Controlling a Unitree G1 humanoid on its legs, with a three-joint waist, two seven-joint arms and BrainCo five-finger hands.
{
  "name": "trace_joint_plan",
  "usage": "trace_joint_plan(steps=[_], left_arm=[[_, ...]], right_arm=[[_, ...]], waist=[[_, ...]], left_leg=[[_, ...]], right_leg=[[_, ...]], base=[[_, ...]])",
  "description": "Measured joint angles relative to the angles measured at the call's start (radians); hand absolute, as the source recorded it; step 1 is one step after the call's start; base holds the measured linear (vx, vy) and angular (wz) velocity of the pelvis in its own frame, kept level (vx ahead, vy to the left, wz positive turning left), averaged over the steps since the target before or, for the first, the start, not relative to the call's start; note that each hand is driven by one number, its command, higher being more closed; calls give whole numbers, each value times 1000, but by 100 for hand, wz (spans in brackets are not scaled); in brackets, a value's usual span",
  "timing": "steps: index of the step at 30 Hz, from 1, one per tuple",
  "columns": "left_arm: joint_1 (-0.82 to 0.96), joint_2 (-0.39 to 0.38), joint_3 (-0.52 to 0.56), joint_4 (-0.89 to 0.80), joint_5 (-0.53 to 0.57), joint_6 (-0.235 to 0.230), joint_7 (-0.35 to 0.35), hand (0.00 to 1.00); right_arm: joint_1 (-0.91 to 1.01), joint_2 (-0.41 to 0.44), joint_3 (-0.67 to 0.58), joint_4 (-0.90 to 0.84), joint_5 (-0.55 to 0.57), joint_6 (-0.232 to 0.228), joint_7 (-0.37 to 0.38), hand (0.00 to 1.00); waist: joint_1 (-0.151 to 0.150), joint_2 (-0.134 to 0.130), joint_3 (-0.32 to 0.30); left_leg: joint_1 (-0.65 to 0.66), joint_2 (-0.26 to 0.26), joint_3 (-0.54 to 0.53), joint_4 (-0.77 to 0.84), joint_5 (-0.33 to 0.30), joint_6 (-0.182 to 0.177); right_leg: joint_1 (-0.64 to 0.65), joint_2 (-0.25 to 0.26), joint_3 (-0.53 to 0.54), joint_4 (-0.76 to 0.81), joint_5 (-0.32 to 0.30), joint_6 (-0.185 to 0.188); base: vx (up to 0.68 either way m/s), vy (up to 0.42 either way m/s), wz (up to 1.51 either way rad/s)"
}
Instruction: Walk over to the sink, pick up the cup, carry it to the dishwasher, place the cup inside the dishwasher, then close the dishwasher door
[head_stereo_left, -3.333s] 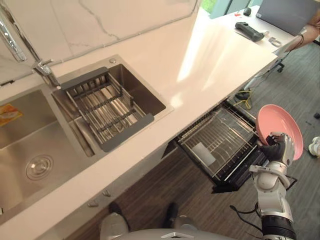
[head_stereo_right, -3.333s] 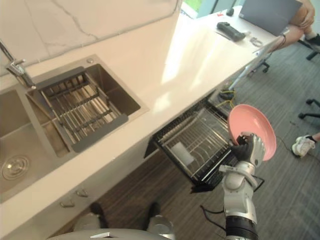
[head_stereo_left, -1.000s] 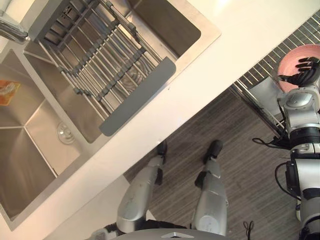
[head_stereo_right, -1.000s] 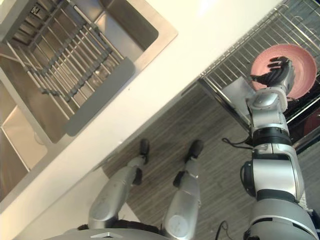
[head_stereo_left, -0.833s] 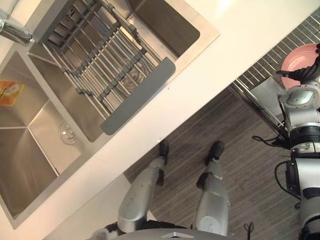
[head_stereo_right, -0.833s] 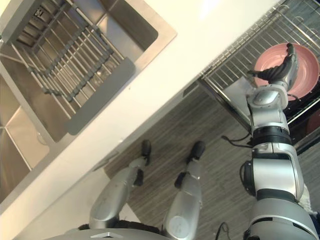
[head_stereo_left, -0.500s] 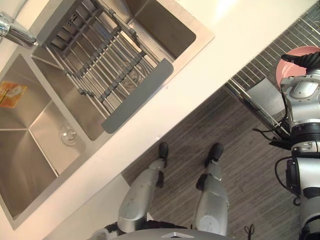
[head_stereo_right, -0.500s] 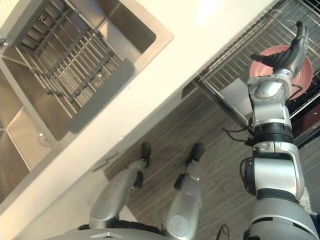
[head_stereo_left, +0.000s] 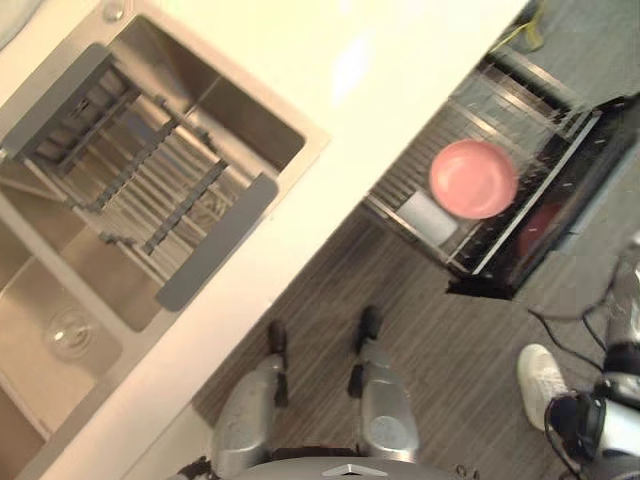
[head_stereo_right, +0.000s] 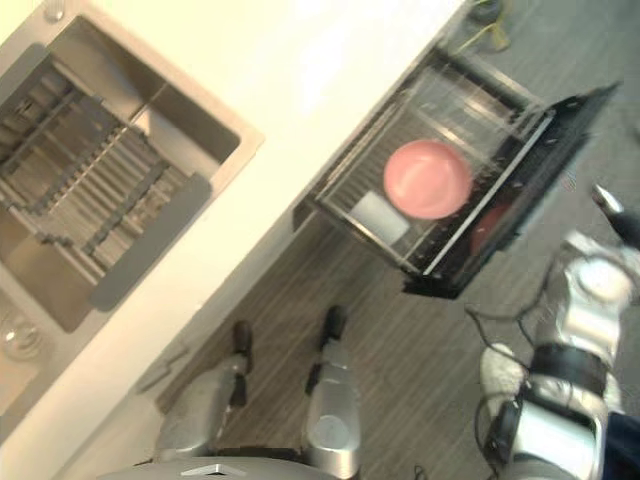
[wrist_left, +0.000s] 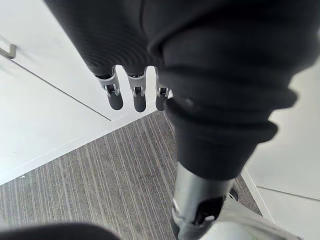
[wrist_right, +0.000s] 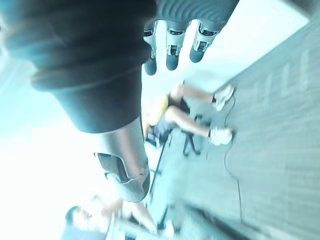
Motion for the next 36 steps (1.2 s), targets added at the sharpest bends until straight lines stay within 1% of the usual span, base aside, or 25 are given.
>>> trace_joint_plan(steps=[1, 2, 3, 4, 5, 6, 9, 10, 11, 12, 14, 15, 16, 17, 20, 22, 23, 24, 26, 27, 29, 30, 31, 33, 36], left_arm=[[6, -1, 16, 3, -1, 7, 0, 0], [8, -1, 29, 5, -3, 9, 0, 0], [11, 3, 38, 19, -16, 14, 1, 0], [14, 4, 45, 21, -20, 21, 2, 0], [17, 1, 70, 24, -22, 36, 2, 0], [17, 2, 75, 29, -29, 45, 5, 0], [17, -1, 88, 50, -38, 53, 5, 0], [17, -9, 109, 62, -38, 56, 6, 0], [17, -17, 112, 68, -38, 56, 6, 0], [17, -21, 113, 70, -38, 56, 7, 0], [20, -34, 113, 87, -38, 54, 9, 0], [20, -39, 113, 90, -38, 53, 10, 0], [20, -52, 113, 96, -38, 49, 10, 0], [20, -62, 113, 99, -38, 47, 10, 0], [20, -83, 113, 105, -38, 37, 9, 0], [25, -89, 113, 107, -37, 36, 7, 0], [27, -93, 113, 108, -36, 36, 6, 0], [29, -103, 113, 108, -35, 35, 4, 0], [34, -104, 115, 108, -31, 34, 3, 0], [35, -107, 112, 115, -17, 35, 2, 0], [35, -109, 109, 115, -17, 34, 2, 0], [35, -109, 107, 115, -10, 34, 0, 0], [35, -109, 106, 114, 0, 33, -1, 0], [35, -109, 94, 114, 22, 32, -1, 0], [35, -107, 76, 115, 39, 33, -1, 0]], right_arm=[[30, 0, -38, 24, 49, -15, 8, 0], [47, 0, -60, 42, 74, -22, 13, 0], [86, 6, -95, 77, 140, -36, 38, 0], [101, 14, -106, 84, 158, -36, 46, 0], [125, 44, -130, 85, 191, -39, 62, 0], [146, 82, -146, 89, 223, -39, 87, 0], [167, 169, -155, 115, 282, -35, 128, 0], [172, 224, -154, 115, 313, -33, 151, 0], [176, 271, -145, 114, 333, -32, 170, 0], [177, 293, -140, 114, 338, -30, 179, 0], [175, 367, -89, 114, 348, -24, 202, 0], [176, 381, -73, 113, 349, -22, 204, 0], [175, 407, -50, 113, 356, -14, 215, 0], [175, 423, -30, 113, 367, -10, 222, 0], [172, 485, 38, 113, 368, -9, 234, 0], [166, 515, 81, 114, 368, -9, 234, 0], [160, 523, 109, 114, 365, -11, 233, 0], [156, 522, 120, 125, 365, -15, 205, 0], [158, 521, 128, 127, 364, -16, 194, 0], [157, 516, 140, 155, 362, -24, 188, 0], [157, 513, 156, 156, 358, -33, 181, 0], [156, 507, 169, 156, 347, -33, 172, 0], [155, 506, 170, 156, 342, -32, 169, 0], [155, 484, 186, 163, 328, -28, 158, 0], [139, 449, 210, 192, 326, -25, 153, 0]], waist=[[-4, -5, -19], [-6, -9, -29], [-12, -14, -56], [-13, -18, -69], [-15, -20, -87], [-18, -22, -93], [-19, -18, -106], [-18, -12, -111], [-15, -4, -116], [-14, 2, -119], [1, 26, -133], [9, 31, -136], [24, 45, -144], [35, 53, -149], [54, 88, -158], [68, 101, -162], [75, 108, -164], [83, 112, -162], [84, 115, -160], [85, 122, -157], [86, 127, -155], [85, 133, -153], [85, 136, -153], [86, 156, -146], [87, 176, -139]], left_leg=[[12, 2, 3, 2, -7, 0], [19, 3, 6, 7, -13, -1], [30, 6, 12, 20, -25, -1], [29, 7, 15, 25, -29, -2], [34, 10, 19, 26, -37, -10], [42, 13, 18, 25, -38, -12], [43, 19, 17, 23, -38, -13], [44, 21, 16, 19, -39, -11], [47, 20, 14, 7, -35, -17], [48, 20, 14, 2, -34, -19], [54, 23, 6, -11, -29, -26], [54, 24, 5, -11, -28, -28], [55, 25, 1, -13, -26, -29], [57, 25, -3, -19, -23, -30], [80, 25, -31, -61, 13, -35], [94, 24, -37, -79, 26, -32], [93, 23, -42, -80, 28, -31], [91, 20, -57, -81, 30, -29], [92, 18, -62, -81, 31, -28], [99, 16, -66, -81, 30, -30], [99, 16, -74, -80, 29, -32], [98, 15, -80, -80, 31, -49], [97, 15, -84, -80, 32, -55], [96, 15, -99, -79, 36, -70], [93, 13, -115, -78, 43, -88]], right_leg=[[13, 3, 4, -4, -1, 0], [22, 4, 6, -4, -3, 1], [34, 5, 11, -4, -9, 0], [35, 6, 14, -4, -18, -6], [39, 7, 15, -3, -23, -6], [49, 9, 15, -3, -25, -5], [60, 11, 11, -5, -27, -7], [61, 11, 7, -5, -27, -7], [61, 11, 2, -5, -28, -8], [61, 11, -2, -5, -28, -8], [65, 10, -11, -5, -27, -9], [66, 11, -12, -5, -27, -9], [69, 12, -15, -5, -29, -11], [70, 11, -20, -5, -31, -10], [92, 6, -66, -5, -45, -5], [104, 5, -83, -3, -48, -7], [104, 3, -89, 0, -50, -4], [106, -2, -98, 6, -54, 2], [110, -6, -109, 11, -59, 6], [118, -11, -117, 20, -68, 10], [119, -12, -120, 23, -71, 11], [120, -12, -124, 23, -73, 11], [120, -13, -127, 23, -73, 11], [128, -15, -149, 28, -81, 11], [132, -19, -167, 31, -92, 10]], base=[[62, -28, -15], [33, -18, -17], [7, -7, -14], [-12, -9, -16], [-32, -17, -9], [-43, -24, -6], [-74, -26, 0], [-55, -20, 5], [-40, -22, 8], [-21, -27, 12], [-5, -25, 10], [14, -20, 8], [30, -18, 9], [47, -23, 17], [80, -18, 40], [76, -7, 25], [67, 0, 20], [47, 4, 21], [44, 12, 19], [39, 16, 14], [27, 4, 8], [10, -9, 7], [-1, -19, 14], [-22, -19, 20], [-47, -8, 16]])
